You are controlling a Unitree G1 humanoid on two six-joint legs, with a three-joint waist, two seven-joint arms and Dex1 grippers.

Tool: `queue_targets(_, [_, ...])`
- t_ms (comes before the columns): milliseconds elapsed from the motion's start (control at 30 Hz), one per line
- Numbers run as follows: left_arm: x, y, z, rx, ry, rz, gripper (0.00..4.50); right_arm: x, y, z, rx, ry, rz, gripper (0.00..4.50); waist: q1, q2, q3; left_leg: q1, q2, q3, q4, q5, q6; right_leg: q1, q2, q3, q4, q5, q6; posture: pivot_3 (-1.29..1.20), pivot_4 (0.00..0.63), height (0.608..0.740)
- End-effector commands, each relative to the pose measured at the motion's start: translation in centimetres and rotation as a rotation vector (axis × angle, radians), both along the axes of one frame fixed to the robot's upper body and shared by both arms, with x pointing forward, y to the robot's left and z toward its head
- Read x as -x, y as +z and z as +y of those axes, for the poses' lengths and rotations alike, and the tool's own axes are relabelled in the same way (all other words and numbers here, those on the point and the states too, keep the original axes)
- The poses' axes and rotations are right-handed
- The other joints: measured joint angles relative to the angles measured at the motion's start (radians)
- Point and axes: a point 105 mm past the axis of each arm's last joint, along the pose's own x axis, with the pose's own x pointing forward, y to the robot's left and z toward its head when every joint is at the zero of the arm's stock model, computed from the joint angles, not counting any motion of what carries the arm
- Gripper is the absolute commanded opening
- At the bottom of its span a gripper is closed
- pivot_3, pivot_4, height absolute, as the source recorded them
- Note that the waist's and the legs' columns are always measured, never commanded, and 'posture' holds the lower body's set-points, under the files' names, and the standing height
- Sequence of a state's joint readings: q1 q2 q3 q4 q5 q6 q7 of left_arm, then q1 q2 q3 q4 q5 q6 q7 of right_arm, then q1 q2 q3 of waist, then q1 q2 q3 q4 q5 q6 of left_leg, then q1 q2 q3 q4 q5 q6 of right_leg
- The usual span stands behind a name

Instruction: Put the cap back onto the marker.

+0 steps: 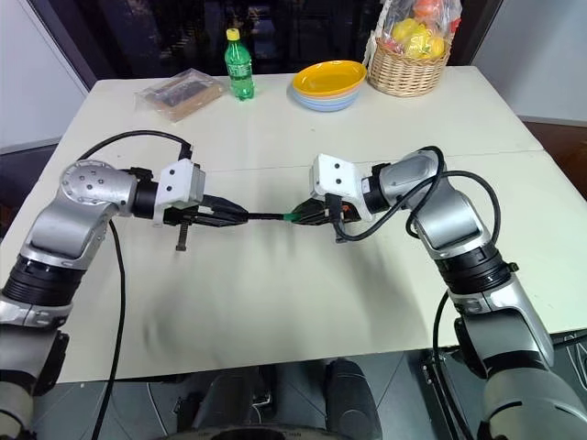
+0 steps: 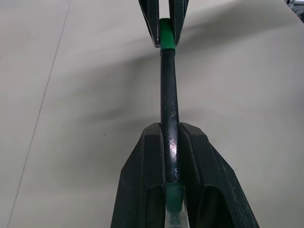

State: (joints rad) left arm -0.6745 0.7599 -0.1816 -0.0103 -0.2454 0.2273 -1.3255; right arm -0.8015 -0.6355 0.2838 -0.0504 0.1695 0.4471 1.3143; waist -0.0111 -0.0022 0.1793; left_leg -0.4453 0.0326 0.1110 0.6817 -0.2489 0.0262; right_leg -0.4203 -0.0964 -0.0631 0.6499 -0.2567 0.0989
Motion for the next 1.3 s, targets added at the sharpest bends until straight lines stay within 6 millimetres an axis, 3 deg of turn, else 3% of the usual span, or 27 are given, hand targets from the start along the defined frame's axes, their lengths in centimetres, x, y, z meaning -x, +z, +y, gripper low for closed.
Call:
queue_targets(33, [-0.6,-0.9,0.6,-0.056,0.046,-0.007,0.00,2.0,2.1,2.2,-0.028,0.156,-0.094,0.03,0.000,0.000,0.000,0.000,0.000,0.000,0.000,0.000,0.000,0.000,0.000,0.000,0.000,0.000,0.000,0.00,0.150,0.740])
queue_targets(467, [-1.2,-0.6,0.2,-0.036,0.057,-0.043,0.00,1.2,2.3,3.0,-0.042,0.118,-0.178,0.03,0.001,0.000,0.000,0.000,0.000,0.000,0.000,0.000,0.000,0.000,0.000,0.000,0.000,0.000,0.000,0.00,0.150,0.740])
queue_targets(900, [-0.6,1.3,-0.6,0.048,0.046,-0.021,0.00,0.2,1.9,3.1,-0.028,0.084,-0.229,0.03,0.000,0.000,0.000,0.000,0.000,0.000,0.000,0.000,0.000,0.000,0.000,0.000,0.000,0.000,0.000,0.00,0.150,0.740])
queue_targets(1300, [-0.3,2.0,-1.1,0.058,0.031,-0.031,0.00,0.9,1.3,3.8,-0.017,0.119,-0.236,0.03,0.000,0.000,0.000,0.000,0.000,0.000,0.000,0.000,0.000,0.000,0.000,0.000,0.000,0.000,0.000,0.00,0.150,0.740])
